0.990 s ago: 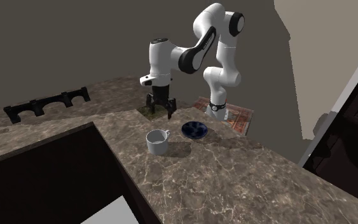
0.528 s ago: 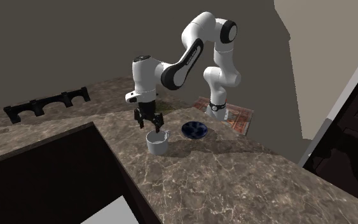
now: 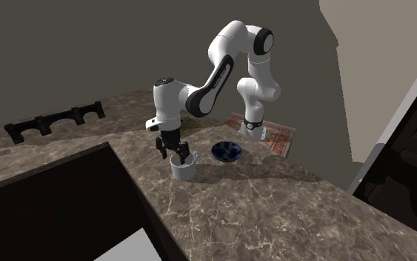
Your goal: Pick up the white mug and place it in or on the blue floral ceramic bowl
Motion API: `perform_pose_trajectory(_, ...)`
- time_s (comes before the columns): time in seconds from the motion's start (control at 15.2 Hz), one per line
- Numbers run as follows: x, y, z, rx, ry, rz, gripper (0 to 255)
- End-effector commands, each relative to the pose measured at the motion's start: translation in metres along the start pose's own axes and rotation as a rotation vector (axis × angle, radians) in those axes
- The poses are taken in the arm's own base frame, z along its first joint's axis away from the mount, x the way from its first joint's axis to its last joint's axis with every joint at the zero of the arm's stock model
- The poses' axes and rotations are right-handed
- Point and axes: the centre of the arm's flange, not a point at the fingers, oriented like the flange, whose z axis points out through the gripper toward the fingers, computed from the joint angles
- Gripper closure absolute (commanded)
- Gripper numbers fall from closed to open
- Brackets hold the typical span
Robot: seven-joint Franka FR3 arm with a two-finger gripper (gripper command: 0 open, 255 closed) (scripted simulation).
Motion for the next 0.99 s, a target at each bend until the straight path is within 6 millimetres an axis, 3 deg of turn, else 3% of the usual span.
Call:
perform_pose_trajectory(0.0, -0.0005, 0.0003, 0.0038, 0.000, 0.000, 0.000, 0)
perform_pose_trajectory(0.4, -0.0005, 0.0003, 0.0038, 0.000, 0.000, 0.000, 0)
perform_pose_trajectory(0.46, -0.0005, 0.0003, 0.0038, 0.000, 0.000, 0.000, 255)
perform_pose_trajectory(0.92, -0.0005, 0.0002, 0.0038, 0.000, 0.000, 0.000, 255)
